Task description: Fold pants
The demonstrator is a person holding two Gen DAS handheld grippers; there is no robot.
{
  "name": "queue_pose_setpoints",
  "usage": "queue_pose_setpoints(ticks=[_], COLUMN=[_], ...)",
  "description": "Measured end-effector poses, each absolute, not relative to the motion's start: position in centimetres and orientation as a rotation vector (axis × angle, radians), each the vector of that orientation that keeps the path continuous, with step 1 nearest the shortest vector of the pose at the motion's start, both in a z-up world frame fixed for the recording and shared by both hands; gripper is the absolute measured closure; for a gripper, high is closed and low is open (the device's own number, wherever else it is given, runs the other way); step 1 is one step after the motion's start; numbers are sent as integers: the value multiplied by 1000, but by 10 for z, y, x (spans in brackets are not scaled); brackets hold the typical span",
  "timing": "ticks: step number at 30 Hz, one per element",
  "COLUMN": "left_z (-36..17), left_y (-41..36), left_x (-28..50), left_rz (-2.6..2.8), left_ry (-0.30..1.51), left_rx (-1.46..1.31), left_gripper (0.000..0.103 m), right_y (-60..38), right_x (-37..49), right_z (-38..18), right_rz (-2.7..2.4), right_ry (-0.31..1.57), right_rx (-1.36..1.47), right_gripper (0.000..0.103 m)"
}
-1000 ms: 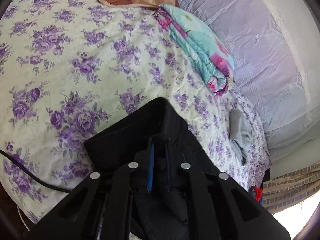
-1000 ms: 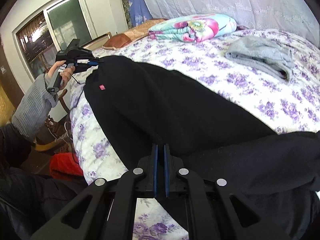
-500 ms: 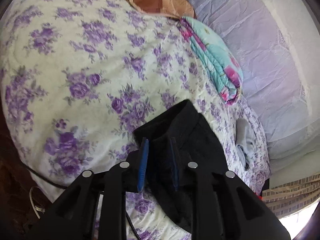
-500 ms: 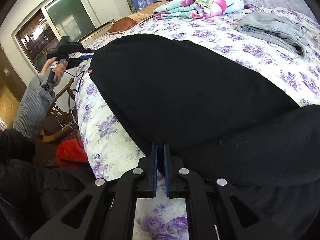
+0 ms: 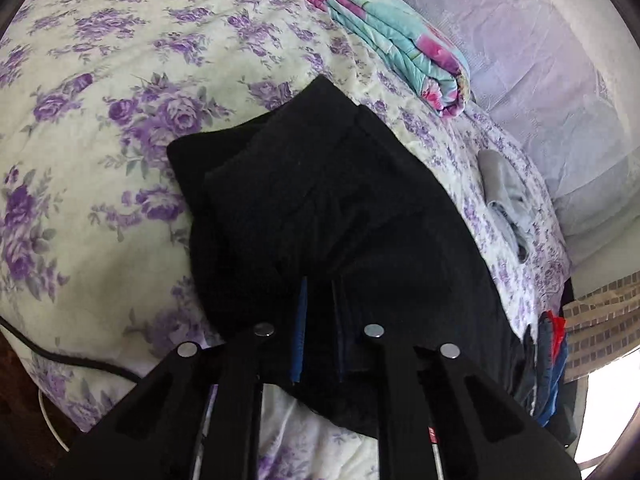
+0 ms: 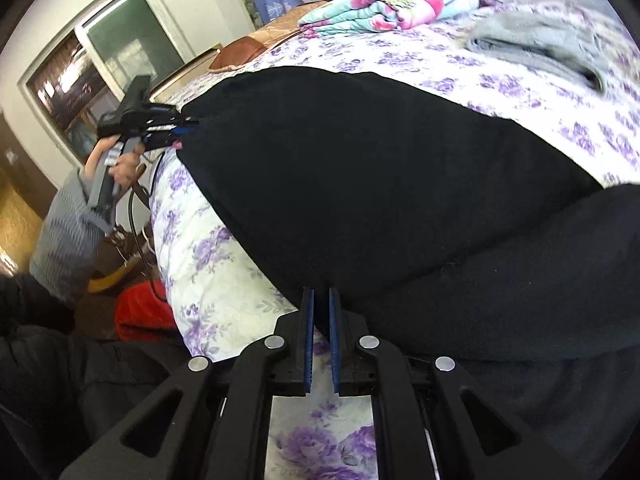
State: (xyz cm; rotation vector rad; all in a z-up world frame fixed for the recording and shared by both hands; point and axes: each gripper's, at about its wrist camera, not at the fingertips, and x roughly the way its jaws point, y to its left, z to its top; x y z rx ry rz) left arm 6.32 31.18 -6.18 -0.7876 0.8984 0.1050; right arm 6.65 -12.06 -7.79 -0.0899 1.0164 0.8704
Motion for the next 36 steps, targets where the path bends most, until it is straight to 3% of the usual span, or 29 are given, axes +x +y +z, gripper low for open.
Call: queue_pose_setpoints(ticks=[1,3,5,7,9,13,19,23,28,29,31,33,36], left_z=[-56,-39,-22,-12,-12,-30,-55,-67,-79,-79,-80,-81,-80], left_y=[311,301,278,248,207,124,31,-11,-38,-38,-39,-39,-40], left_x=[57,52,53,62,77,105,115,117,114,114,114,113,110], left_rz=[103,67,-9,-106,-209,-451,-669,-760,-815,-819,-836,-844,-845], left_ry=[879,840,807,816,855,967,1053,1110,1115,1113,1114,1113,1108], left_rx=[-807,-774,-714,-663,-595,-513,-467,-437,-411,-420,-439,-440,-417], left_gripper=[92,92,90,72,58,58,58,58,55,55,52,52,51], right_y=[-122,-129,-139,-156,-177,-225,-257,-252,-253,-255,-263,-282,-317], right_x=[67,64,60,60,71,123,204,238,261,260,255,248,236], right_z=[-76,-65,-48,-25,-3,11,-19,-47,-72,-72,-69,-64,-66], right_rz=[878,898,904,885,768,360,10,-127,-157,-146,-132,-110,-63], right_ry=[1022,1025,997,949,894,860,942,1006,1063,1053,1040,1020,995], right_rx=[-78,-38,-16,10,33,131,295,265,248,252,280,362,567], right_gripper=[91,76,72,69,54,49,43,35,32,35,50,88,98])
